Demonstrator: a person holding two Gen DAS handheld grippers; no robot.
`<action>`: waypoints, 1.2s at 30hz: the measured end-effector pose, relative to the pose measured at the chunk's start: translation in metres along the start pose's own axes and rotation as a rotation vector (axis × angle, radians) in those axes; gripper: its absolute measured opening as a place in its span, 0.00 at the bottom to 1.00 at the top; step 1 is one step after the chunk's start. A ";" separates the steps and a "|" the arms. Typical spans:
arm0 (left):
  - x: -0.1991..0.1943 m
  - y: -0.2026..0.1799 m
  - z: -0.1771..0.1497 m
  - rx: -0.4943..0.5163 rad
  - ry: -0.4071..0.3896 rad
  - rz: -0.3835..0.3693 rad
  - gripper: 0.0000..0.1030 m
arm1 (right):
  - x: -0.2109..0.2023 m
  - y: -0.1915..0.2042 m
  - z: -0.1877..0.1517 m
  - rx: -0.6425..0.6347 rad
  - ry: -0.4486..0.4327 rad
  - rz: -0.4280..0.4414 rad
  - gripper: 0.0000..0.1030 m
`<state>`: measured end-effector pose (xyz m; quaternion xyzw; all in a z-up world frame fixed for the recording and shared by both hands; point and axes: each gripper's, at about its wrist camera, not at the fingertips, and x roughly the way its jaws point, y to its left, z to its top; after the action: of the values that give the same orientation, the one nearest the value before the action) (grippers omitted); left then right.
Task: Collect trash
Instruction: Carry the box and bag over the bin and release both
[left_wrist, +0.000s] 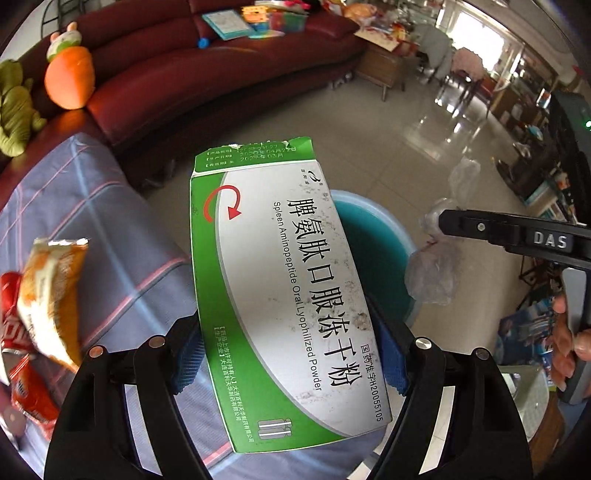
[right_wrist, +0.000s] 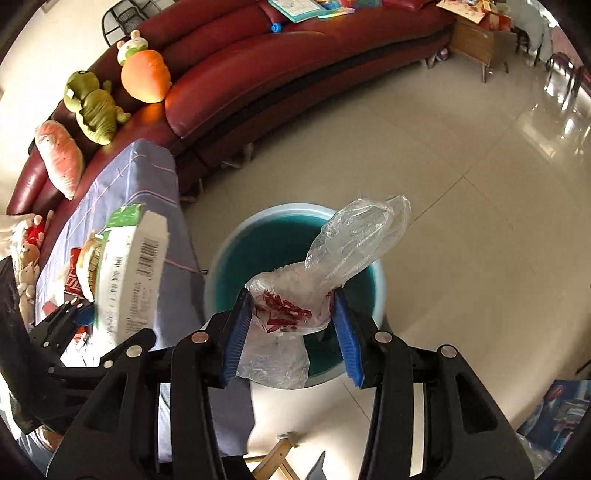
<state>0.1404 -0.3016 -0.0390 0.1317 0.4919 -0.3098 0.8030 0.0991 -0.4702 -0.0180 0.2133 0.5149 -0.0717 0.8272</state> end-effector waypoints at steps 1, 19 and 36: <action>0.007 -0.002 0.003 -0.001 0.010 -0.009 0.76 | 0.001 -0.002 0.001 -0.001 0.002 -0.006 0.41; 0.044 0.015 0.012 -0.043 0.064 -0.007 0.84 | 0.019 -0.006 0.008 0.008 0.034 -0.042 0.41; 0.006 0.055 -0.010 -0.109 0.015 0.018 0.92 | 0.037 0.032 0.010 -0.039 0.087 -0.034 0.75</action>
<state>0.1700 -0.2560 -0.0536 0.0944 0.5129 -0.2740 0.8081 0.1350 -0.4418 -0.0376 0.1912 0.5553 -0.0662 0.8066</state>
